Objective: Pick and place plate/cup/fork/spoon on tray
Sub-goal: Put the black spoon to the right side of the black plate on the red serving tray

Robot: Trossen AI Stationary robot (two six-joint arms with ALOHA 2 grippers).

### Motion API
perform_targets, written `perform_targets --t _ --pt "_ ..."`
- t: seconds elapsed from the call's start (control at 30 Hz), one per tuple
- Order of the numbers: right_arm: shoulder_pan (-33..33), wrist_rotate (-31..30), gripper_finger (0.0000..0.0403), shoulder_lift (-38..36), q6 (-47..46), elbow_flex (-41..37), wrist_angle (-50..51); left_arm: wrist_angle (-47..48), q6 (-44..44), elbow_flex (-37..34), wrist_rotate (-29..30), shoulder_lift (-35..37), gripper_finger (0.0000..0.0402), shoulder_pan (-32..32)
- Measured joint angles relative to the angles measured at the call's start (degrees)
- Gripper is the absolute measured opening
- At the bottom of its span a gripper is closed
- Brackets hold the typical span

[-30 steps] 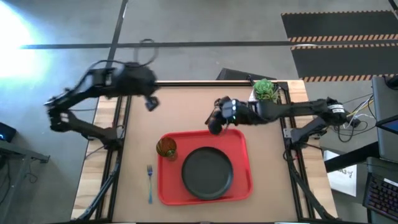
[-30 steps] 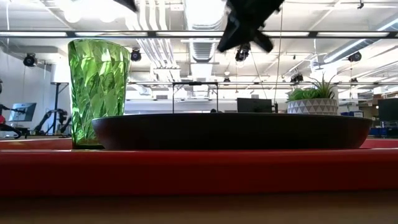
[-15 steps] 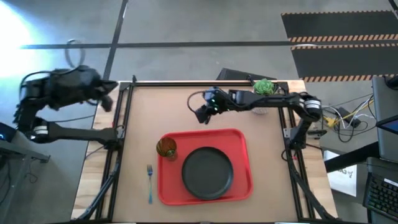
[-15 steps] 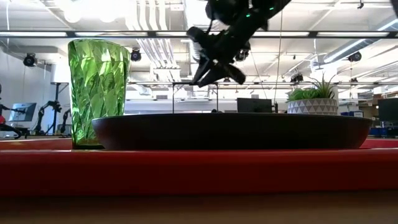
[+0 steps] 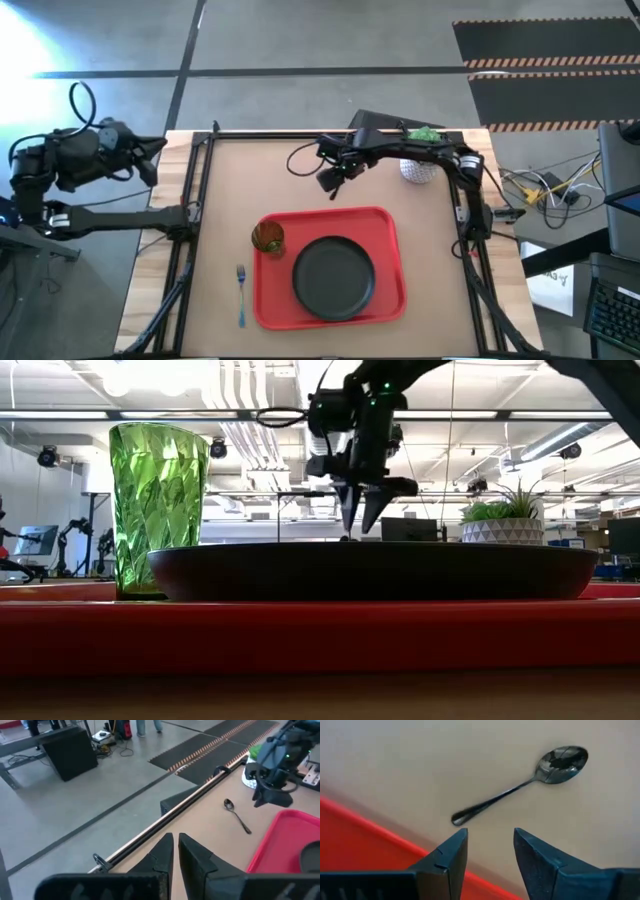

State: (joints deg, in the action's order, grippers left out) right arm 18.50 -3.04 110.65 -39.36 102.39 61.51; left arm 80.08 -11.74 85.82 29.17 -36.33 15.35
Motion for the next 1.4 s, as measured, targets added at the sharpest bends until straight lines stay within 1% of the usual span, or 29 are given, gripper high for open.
perform_targets --t 0.17,0.3,0.47,0.57,0.7,0.87,1.0,1.13,1.4 --pt "0.8 -0.2 0.0148 3.9 -9.4 1.2 0.7 -0.1 0.0 -0.9 0.3 0.5 0.0011 0.0" --pt "0.0 -0.5 0.0148 7.1 -16.0 0.3 1.4 -0.1 0.3 -1.2 0.3 0.4 0.0011 0.0" --pt "-0.2 -0.1 0.0148 11.4 -21.1 -0.1 0.2 -0.1 1.2 -1.2 0.3 0.4 0.0011 0.0" --pt "-0.2 -0.1 0.0148 13.2 -21.7 0.9 -2.3 -0.1 2.0 -1.2 0.3 0.5 0.0011 0.0" --pt "-0.2 -0.2 0.0148 13.1 -22.2 1.6 -7.5 -0.1 2.2 -1.2 0.3 0.7 0.0011 0.0" --pt "-0.2 -1.8 0.0148 12.3 -22.0 4.7 -7.9 -0.1 3.3 -1.2 0.3 1.0 0.0011 0.0" --pt "-0.2 -4.5 0.0148 12.5 -22.5 6.2 -8.3 0.0 3.4 -1.2 0.3 1.3 0.0011 0.0" --pt "-0.3 -4.5 0.0148 12.5 -24.0 5.8 -8.3 -0.1 3.7 -1.3 0.3 1.5 0.0011 0.0" --pt "-1.5 -4.5 0.0148 12.5 -28.9 2.7 -8.2 0.0 4.8 -1.6 0.3 2.0 0.0011 0.0"
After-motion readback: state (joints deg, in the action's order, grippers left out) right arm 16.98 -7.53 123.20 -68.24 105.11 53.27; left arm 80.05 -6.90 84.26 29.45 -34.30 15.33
